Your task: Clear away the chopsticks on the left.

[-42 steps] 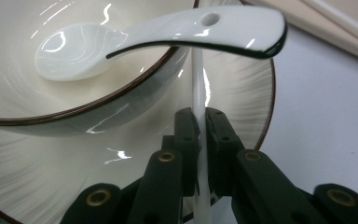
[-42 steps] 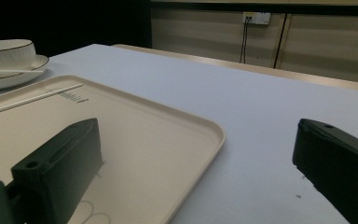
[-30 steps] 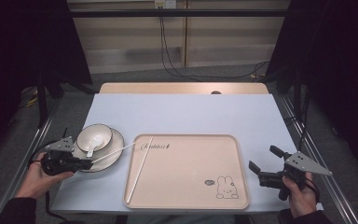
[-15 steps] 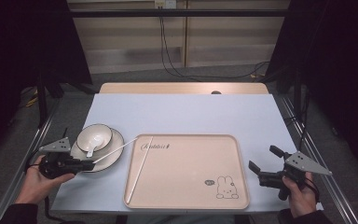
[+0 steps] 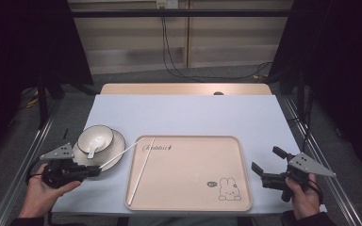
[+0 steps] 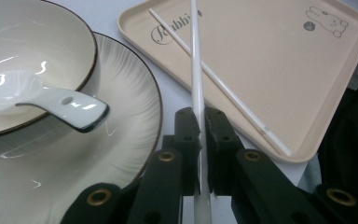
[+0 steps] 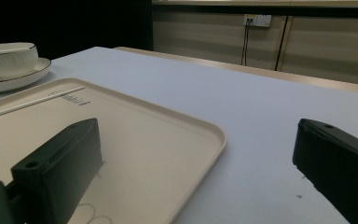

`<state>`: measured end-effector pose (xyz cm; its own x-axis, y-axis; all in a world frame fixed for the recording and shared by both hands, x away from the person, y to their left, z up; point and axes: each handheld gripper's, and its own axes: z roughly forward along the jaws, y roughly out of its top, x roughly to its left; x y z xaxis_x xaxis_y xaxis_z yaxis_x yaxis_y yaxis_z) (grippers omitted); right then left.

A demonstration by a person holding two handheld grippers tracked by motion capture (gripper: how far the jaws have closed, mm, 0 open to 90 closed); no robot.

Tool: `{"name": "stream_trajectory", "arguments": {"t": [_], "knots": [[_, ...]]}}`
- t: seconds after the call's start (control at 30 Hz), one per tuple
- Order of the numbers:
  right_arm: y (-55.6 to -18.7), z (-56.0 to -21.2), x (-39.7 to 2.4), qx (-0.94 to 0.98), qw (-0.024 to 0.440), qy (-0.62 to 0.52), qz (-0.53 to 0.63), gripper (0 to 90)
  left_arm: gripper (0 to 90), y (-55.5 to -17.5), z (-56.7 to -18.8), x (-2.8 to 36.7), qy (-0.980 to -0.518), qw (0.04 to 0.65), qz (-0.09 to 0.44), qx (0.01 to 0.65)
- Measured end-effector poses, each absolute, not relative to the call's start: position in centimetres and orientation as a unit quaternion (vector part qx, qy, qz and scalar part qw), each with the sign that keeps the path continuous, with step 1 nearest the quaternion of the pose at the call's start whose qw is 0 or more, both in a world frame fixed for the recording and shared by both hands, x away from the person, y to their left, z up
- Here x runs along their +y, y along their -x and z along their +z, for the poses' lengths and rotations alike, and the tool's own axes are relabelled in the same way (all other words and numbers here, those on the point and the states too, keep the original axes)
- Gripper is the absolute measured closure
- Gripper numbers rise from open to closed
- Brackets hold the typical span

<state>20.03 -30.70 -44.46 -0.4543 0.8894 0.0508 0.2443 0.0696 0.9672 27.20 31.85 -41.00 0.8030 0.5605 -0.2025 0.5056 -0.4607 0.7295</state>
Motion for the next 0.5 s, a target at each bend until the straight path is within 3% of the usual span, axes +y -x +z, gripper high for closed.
{"name": "stream_trajectory", "arguments": {"t": [0.5], "knots": [[-20.1,-44.5,-30.6,0.667,0.301,-0.425,0.533,0.9,84.8,-24.8,-40.8,28.8,-0.83,0.419,0.054,0.365]]}}
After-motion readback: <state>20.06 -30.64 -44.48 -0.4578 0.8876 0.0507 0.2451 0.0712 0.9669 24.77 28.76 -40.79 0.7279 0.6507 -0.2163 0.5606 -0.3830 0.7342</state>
